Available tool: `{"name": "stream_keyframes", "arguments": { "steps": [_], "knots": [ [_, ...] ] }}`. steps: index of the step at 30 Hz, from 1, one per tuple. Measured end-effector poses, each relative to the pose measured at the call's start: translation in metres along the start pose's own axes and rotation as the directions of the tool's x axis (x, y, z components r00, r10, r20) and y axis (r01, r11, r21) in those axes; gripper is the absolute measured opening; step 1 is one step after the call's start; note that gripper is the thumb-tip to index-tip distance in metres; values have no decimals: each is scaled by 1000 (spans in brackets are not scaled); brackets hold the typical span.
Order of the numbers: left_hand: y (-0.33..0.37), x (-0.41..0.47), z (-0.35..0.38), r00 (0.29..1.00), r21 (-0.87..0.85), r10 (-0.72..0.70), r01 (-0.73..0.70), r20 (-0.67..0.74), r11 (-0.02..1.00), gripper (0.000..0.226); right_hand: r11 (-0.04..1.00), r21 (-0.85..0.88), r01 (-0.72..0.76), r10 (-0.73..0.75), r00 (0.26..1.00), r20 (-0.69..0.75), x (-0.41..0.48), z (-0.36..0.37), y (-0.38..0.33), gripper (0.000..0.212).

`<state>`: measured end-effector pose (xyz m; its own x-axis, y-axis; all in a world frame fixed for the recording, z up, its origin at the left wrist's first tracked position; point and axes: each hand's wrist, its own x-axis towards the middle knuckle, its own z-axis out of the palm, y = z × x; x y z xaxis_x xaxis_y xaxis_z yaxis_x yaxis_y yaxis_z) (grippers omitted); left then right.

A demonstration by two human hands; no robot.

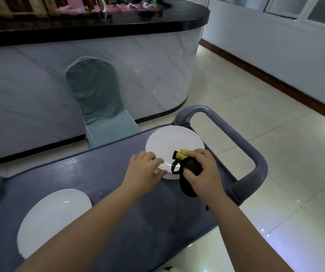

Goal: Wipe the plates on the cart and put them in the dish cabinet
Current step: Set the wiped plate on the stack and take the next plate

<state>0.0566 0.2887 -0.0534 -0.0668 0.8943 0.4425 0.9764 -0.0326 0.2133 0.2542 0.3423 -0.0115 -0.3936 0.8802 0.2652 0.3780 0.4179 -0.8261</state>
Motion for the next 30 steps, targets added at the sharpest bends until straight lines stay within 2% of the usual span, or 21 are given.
{"name": "stream_keyframes", "arguments": {
  "steps": [5,8,9,12,15,19,21,22,23,24,26,27,30],
  "knots": [
    [-45,-38,-36,965,56,-261,260,8,964,26,985,74,153,-163,974,154,19,56,-32,39],
    [-72,-86,-52,868,16,-497,496,21,868,29,972,98,213,-233,927,295,16,102,-43,40],
    [-79,-105,-58,806,11,-591,591,36,807,27,968,105,229,-252,905,343,12,117,-46,40],
    [-92,-165,-72,558,-63,-827,830,75,554,22,956,132,263,-294,830,474,-1,167,-52,42],
    [-98,-222,-85,275,-198,-959,946,66,257,18,946,175,274,-324,756,568,-18,210,-58,44],
    [-101,-276,-95,-50,-366,-995,928,83,-78,33,942,204,266,-334,694,638,-40,243,-67,55],
    [-105,-291,-92,-228,-505,-949,806,218,-310,37,951,193,243,-309,678,667,-45,254,-65,51],
    [-107,-294,-90,-276,-583,-908,698,316,-415,37,956,183,231,-292,671,682,-47,258,-64,50],
    [-109,-295,-88,-284,-629,-865,598,413,-497,34,960,172,219,-276,665,694,-47,262,-63,50],
    [-110,-293,-88,-261,-639,-830,539,493,-549,27,966,159,206,-257,663,703,-47,264,-62,51],
    [-112,-286,-87,-217,-634,-784,483,582,-604,15,977,126,174,-211,672,709,-47,268,-63,53],
    [-113,-283,-86,-221,-632,-776,471,591,-615,14,980,120,161,-199,682,704,-48,269,-63,54],
    [-120,-281,-80,-289,-601,-797,536,530,-593,17,980,131,150,-199,713,672,-49,274,-64,59]
  ]
}}
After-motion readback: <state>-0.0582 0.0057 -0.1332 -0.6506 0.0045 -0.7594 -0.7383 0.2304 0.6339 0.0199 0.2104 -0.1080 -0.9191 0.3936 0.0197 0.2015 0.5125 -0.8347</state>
